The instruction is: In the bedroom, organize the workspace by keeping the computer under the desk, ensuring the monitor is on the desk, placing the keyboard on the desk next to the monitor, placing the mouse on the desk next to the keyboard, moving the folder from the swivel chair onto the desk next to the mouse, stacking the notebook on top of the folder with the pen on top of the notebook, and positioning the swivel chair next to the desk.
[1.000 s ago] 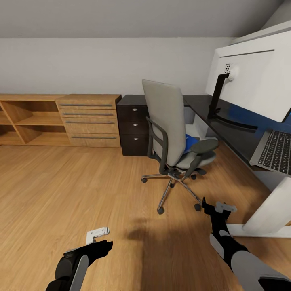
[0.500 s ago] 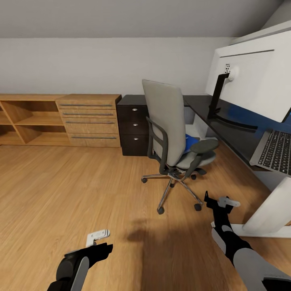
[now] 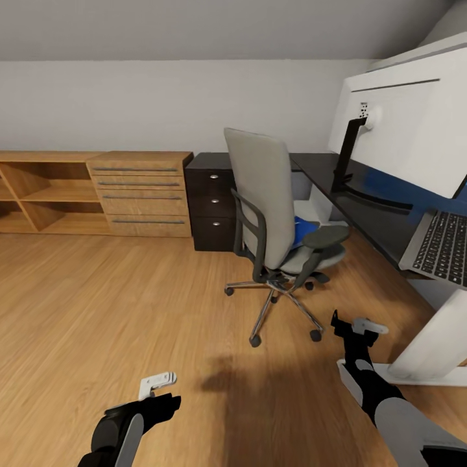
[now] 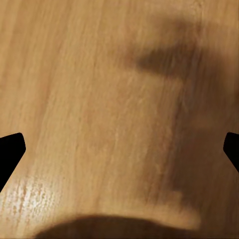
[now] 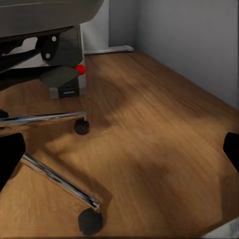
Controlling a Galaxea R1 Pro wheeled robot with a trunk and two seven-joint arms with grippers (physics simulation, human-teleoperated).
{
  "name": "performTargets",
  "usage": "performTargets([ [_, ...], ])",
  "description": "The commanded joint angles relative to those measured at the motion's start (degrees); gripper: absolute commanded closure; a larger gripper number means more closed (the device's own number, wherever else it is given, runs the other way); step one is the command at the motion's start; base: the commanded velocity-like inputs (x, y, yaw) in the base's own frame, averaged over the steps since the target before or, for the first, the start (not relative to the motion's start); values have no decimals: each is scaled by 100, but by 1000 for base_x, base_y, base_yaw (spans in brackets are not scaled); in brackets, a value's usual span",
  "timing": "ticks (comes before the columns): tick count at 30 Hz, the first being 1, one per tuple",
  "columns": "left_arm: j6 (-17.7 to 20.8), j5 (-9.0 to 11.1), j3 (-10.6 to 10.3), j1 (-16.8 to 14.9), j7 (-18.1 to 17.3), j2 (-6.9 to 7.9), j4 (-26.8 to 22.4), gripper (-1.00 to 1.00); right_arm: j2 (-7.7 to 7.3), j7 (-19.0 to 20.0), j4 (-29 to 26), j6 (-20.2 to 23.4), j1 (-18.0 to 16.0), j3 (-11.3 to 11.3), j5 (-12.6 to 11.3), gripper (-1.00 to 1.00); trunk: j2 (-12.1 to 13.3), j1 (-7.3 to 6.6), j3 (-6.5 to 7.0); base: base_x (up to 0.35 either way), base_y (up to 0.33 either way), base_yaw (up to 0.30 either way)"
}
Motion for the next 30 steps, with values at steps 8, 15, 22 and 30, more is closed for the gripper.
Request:
performTargets([
  [8,23,61,8,-3,41,-8,14,-100,29,-101,-6,-210,0,46,6,-100,-2,-1,-5,9,-9,0],
  [15,35,69,2,-3,33,-10,14,-100,32,-146,6,-204,1,26,52,-100,-2,-1,-5,1,-1,0],
  [22,38,69,-1,-3,31,-12,16,-100,40,-144,1,917,-64,18,28,-100,-2,-1,-5,0,0,0],
  [30,38,70,11,-3,31,-7,8,-100,38,-142,83,1258,-469,24,56,-100,-2,-1,-5,0,0,0],
])
